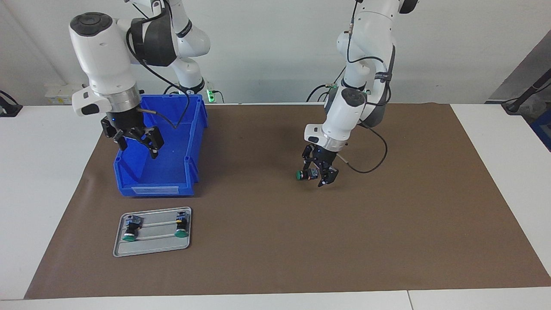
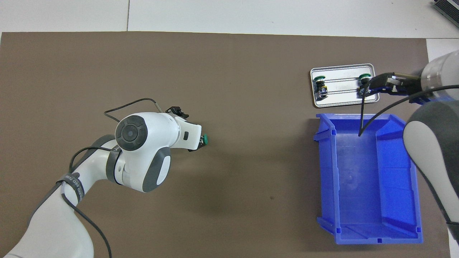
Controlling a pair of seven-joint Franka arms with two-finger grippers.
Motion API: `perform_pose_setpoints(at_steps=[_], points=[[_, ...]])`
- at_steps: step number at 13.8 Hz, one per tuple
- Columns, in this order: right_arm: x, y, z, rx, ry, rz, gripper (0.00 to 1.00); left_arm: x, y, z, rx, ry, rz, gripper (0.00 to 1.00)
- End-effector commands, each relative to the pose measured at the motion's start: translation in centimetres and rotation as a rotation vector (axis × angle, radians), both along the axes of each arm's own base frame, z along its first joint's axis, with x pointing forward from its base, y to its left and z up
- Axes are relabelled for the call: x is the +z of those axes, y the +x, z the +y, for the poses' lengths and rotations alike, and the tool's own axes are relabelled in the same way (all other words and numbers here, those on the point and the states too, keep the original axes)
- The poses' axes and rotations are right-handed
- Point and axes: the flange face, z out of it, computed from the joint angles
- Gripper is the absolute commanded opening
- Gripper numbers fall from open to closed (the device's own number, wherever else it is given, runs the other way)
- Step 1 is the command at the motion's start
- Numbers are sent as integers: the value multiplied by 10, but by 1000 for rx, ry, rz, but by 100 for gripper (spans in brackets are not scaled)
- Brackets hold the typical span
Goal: Place and press button with both arms
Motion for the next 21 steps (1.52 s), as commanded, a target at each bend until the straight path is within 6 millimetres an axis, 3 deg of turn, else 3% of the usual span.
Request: perform_pose_setpoints(at_steps=[1,6,8,12,16,21], points=[[25,-24,-10,77,41,9,100,-12,-3,-5,-19,1,3,92],[84,-44,-46,7,52,22,100,-21,-20,-10,-48,25,47,92],[78,-50,-43,12,58,76,100,-19,-20,-10,-54,35,72,92],[64,-54,-33,32,73,106,100,-4,-1,-4,-34,31,93,92],[57,-59,-20,44,71,108,100,-9,-20,-17,-34,50,143,91],[53,-61,-20,58,56,108,100,-18,-36,-19,-55,64,154,84]])
